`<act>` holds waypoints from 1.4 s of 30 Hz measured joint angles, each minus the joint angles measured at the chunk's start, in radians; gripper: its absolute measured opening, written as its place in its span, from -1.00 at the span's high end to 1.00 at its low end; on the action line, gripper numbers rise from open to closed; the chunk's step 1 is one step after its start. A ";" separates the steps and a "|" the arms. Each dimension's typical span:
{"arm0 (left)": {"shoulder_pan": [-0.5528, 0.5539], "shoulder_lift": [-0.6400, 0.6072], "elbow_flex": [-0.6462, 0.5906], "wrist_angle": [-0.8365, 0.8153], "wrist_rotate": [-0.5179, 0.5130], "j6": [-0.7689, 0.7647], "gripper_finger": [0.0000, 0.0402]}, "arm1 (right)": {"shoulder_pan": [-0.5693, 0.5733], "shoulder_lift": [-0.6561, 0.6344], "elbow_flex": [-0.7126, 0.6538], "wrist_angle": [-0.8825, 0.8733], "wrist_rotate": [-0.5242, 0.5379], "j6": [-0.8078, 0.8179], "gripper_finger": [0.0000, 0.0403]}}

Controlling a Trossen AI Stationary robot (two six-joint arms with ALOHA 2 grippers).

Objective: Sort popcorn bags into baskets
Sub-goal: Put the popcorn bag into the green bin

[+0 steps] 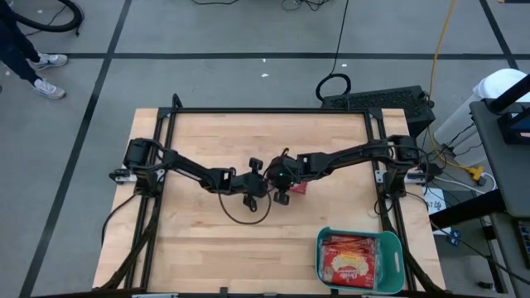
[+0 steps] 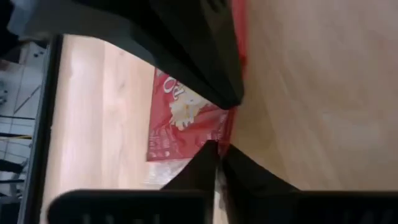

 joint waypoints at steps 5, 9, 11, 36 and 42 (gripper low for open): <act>-0.013 0.000 0.000 -0.005 0.003 -0.027 0.96 | 0.001 -0.054 0.000 -0.062 0.002 0.036 1.00; -0.031 -0.020 0.001 -0.004 -0.011 -0.026 0.97 | 0.029 -0.126 0.001 -0.176 0.083 0.070 0.99; -0.041 -0.034 0.000 -0.030 -0.025 -0.018 0.98 | 0.058 -0.169 0.001 -0.233 0.132 0.089 0.97; -0.138 -0.455 0.000 -0.102 0.057 0.417 0.99 | 0.406 -0.286 -0.090 -0.059 0.707 0.281 0.54; -0.157 -0.496 0.000 -0.075 0.061 0.421 0.98 | 0.410 -0.286 -0.259 0.308 0.705 0.288 0.37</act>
